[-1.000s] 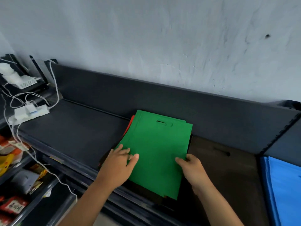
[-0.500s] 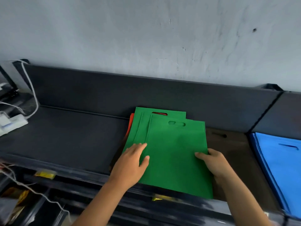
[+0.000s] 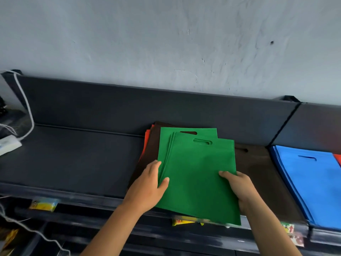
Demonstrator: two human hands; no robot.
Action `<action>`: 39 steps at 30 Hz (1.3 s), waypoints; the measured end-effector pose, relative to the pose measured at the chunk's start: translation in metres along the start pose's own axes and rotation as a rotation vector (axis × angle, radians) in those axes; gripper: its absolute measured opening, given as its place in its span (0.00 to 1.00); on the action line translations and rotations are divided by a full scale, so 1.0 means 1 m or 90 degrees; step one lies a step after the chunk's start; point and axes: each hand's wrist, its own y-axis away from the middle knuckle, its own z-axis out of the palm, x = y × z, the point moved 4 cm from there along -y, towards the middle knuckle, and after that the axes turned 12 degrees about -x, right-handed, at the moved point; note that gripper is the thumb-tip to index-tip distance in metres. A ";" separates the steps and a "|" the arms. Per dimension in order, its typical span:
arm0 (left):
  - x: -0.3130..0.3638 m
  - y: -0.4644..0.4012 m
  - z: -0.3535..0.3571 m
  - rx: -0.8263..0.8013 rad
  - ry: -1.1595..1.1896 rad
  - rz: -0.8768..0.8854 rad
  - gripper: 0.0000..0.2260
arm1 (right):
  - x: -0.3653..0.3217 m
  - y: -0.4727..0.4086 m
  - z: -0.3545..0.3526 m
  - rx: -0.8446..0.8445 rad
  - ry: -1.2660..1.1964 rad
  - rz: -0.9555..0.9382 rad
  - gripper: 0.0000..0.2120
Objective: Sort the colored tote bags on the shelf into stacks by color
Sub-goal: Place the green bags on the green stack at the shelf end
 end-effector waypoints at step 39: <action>0.136 -0.035 0.016 -0.086 0.410 -0.014 0.05 | -0.011 0.089 -0.094 0.019 0.119 -0.064 0.09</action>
